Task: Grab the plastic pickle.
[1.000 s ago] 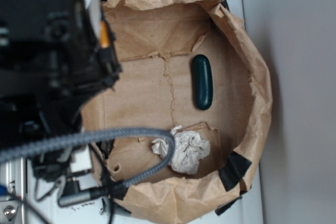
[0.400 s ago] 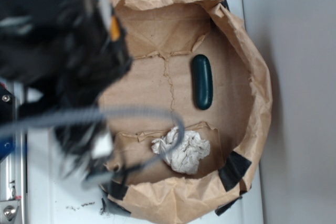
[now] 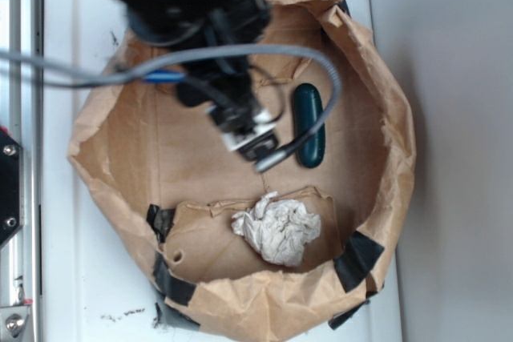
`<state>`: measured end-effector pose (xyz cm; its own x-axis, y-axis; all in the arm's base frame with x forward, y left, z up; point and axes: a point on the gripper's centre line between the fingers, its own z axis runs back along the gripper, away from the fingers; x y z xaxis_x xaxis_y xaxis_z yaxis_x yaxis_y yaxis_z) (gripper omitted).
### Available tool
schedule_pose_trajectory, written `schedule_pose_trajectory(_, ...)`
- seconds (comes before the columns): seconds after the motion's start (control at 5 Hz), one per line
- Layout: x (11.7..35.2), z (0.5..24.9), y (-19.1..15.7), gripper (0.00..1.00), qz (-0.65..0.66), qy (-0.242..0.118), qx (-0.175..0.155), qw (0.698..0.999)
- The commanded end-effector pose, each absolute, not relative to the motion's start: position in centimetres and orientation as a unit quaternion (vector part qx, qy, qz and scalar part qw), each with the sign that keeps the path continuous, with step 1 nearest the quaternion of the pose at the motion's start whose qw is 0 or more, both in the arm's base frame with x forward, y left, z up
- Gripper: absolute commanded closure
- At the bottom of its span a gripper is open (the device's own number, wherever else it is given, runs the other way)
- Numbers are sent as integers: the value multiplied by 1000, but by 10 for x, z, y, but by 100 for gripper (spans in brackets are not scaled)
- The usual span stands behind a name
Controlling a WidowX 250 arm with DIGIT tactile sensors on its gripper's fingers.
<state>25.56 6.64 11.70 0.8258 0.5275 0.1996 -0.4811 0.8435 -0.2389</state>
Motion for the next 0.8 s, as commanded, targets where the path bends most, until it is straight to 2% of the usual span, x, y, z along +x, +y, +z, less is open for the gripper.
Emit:
schedule_pose_trajectory(0.0,321,100,97,0,329,-121,-109,930)
schedule_pose_trajectory(0.2,339,88,85,0,337,-101,-117,929)
schedule_pose_trajectory(0.4,348,79,71,0,341,-91,-89,931)
schedule_pose_trajectory(0.6,349,70,69,0,331,-61,-58,940)
